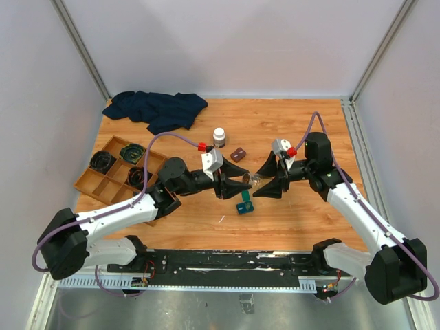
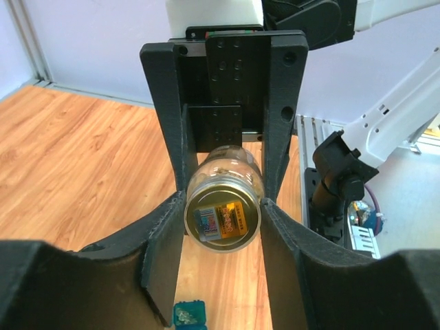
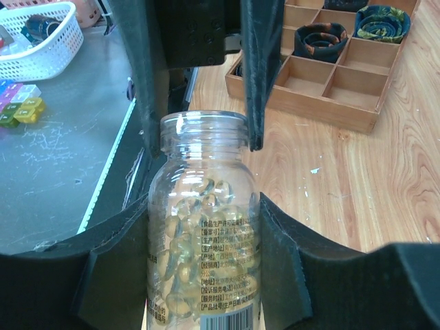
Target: Sort the pills into containers
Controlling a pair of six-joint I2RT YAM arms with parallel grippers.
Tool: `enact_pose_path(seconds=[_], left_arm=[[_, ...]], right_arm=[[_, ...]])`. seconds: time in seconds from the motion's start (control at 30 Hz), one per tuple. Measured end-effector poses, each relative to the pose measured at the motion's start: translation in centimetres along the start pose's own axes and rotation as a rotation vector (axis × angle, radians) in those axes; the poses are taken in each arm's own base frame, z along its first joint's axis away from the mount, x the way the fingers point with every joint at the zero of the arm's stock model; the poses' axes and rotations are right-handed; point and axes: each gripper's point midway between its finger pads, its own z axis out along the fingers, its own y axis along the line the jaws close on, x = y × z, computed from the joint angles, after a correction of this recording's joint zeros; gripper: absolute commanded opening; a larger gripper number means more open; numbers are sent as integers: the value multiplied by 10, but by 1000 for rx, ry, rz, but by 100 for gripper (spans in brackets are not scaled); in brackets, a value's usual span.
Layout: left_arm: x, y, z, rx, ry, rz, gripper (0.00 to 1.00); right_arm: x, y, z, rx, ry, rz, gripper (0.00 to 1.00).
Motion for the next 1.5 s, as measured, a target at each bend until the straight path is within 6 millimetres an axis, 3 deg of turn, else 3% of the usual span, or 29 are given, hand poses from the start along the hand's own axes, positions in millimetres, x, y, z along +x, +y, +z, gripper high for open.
enact_pose_path(seconds=[0.23,0.57,0.87,1.23,1.5], left_arm=[[0,2,-11,-68,-5,-57,99],[-31,-10,-45,-144,-165,-185,99],[-24,-14,-57,-160,-280,-520,94],[-26,3,-58,-257,-347,-709,89],[-36,7,-36,-361,-288,-682,89]], right_arm=[[-1,-2,0,10,0,-11,0],[-1,-3,0,15,2,-12,0],[-1,-3,0,17,3,-13,1],[-1,-4,0,17,3,-17,1],[0,-4,0,20,4,-21,0]])
